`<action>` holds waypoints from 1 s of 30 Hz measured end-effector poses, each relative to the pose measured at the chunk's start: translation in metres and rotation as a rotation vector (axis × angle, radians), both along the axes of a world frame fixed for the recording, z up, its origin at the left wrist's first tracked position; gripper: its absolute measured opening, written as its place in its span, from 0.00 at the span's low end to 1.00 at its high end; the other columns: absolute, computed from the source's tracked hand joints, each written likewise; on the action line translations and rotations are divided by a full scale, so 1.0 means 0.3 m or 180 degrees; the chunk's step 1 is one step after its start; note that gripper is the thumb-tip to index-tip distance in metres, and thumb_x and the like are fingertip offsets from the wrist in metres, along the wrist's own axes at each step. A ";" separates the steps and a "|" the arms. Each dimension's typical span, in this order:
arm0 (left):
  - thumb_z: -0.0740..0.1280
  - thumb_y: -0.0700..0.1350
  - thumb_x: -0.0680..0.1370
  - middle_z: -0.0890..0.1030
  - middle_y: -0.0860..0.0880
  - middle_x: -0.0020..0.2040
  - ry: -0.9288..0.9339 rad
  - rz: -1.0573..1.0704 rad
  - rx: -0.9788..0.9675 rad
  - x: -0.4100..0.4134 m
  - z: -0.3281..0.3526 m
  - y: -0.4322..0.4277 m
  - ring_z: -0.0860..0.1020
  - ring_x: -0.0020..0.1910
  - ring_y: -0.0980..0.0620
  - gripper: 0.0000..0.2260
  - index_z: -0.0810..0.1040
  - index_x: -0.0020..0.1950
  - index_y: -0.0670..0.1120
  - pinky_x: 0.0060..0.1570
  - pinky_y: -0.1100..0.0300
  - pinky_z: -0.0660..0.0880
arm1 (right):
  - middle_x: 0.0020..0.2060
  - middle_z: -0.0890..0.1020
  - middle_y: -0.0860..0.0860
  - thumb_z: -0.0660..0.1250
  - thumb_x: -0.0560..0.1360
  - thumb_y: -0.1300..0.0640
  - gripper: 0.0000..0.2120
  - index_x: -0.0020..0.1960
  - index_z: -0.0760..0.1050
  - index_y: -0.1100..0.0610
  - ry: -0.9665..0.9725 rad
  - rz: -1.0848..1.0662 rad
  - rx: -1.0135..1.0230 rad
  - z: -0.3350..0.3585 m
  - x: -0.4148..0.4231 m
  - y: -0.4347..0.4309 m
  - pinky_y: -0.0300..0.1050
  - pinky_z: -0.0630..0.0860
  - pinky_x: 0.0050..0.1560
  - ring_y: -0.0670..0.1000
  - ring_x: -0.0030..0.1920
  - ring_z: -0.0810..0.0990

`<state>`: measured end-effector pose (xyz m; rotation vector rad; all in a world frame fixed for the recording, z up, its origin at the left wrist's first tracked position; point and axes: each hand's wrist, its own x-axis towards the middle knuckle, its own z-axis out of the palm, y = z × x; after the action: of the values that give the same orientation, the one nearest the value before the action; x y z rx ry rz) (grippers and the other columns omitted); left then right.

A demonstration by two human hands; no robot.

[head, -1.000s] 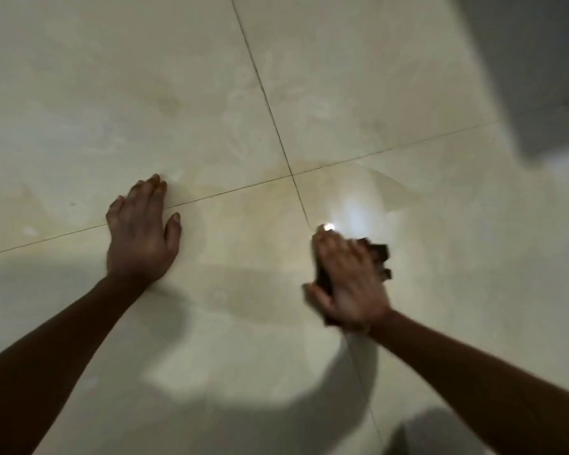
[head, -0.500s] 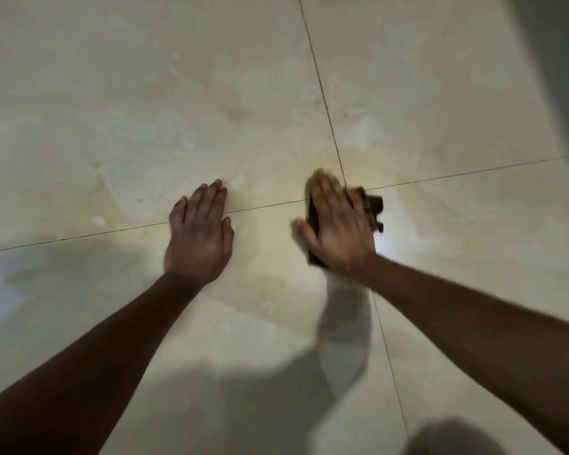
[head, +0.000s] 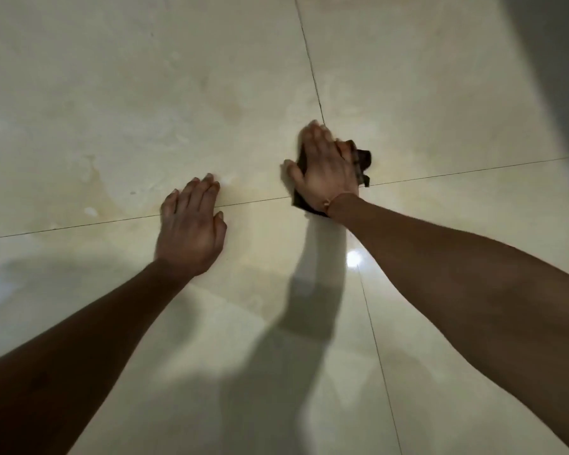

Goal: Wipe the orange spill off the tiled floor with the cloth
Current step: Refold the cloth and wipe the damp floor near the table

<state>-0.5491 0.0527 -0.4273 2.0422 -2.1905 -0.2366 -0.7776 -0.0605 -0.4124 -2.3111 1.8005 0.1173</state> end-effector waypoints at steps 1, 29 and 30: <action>0.55 0.48 0.78 0.70 0.41 0.72 -0.0154 -0.0030 0.0029 -0.003 0.004 -0.006 0.68 0.70 0.41 0.23 0.68 0.70 0.39 0.68 0.42 0.62 | 0.78 0.57 0.55 0.48 0.77 0.38 0.36 0.78 0.56 0.59 0.0012 -0.0291 -0.0097 -0.008 -0.073 -0.013 0.53 0.52 0.74 0.52 0.78 0.54; 0.51 0.56 0.80 0.64 0.45 0.76 0.0047 -0.1060 0.0104 -0.680 -0.012 -0.223 0.60 0.75 0.40 0.28 0.63 0.75 0.41 0.73 0.40 0.53 | 0.79 0.55 0.55 0.51 0.78 0.41 0.34 0.78 0.54 0.58 -0.0203 -0.0857 -0.0268 -0.002 -0.575 0.069 0.54 0.51 0.75 0.52 0.78 0.52; 0.51 0.55 0.80 0.64 0.45 0.76 0.0079 -0.1076 0.0123 -0.677 -0.012 -0.222 0.60 0.75 0.40 0.28 0.63 0.75 0.41 0.73 0.40 0.53 | 0.79 0.55 0.54 0.50 0.78 0.41 0.34 0.79 0.54 0.58 -0.0175 -0.0649 -0.0206 -0.011 -0.591 0.140 0.53 0.50 0.76 0.51 0.78 0.52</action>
<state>-0.7523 -0.0138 -0.4309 1.6635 -2.5229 -0.3391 -0.9549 -0.0184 -0.4156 -2.1335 2.0260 -0.0361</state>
